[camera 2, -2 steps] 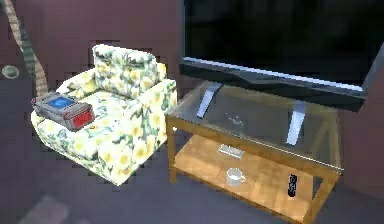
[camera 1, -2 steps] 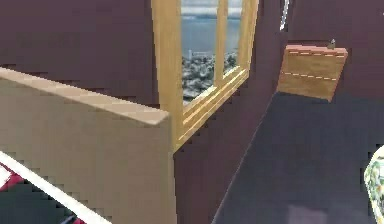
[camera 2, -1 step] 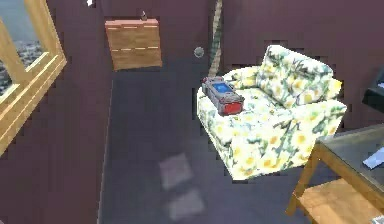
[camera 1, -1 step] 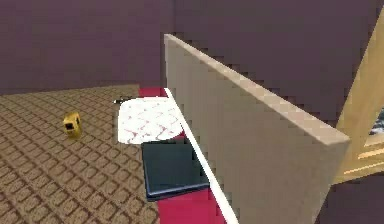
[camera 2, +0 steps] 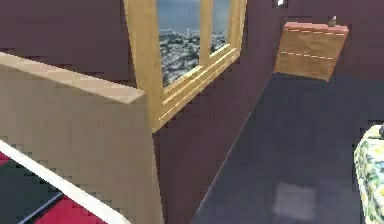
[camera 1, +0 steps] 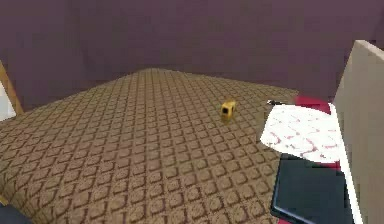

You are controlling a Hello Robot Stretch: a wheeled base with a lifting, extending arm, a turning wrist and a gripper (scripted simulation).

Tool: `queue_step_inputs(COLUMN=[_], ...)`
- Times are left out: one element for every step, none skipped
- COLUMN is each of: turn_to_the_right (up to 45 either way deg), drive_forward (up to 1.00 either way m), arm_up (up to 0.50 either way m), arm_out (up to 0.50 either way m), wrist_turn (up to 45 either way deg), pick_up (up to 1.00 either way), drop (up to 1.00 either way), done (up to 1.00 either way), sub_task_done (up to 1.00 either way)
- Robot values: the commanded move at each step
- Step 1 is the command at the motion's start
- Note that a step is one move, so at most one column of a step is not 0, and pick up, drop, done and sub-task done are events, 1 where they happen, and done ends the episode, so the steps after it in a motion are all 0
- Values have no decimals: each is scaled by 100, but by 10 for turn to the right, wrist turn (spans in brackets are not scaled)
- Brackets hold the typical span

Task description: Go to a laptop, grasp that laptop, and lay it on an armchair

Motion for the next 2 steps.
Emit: queue_step_inputs(turn_to_the_right=[-450,-300], drive_forward=[0,0], arm_up=[0,0], arm_out=[0,0], wrist_turn=[0,0], pick_up=[0,0], drop=[0,0], done=[0,0], sub_task_done=[0,0])
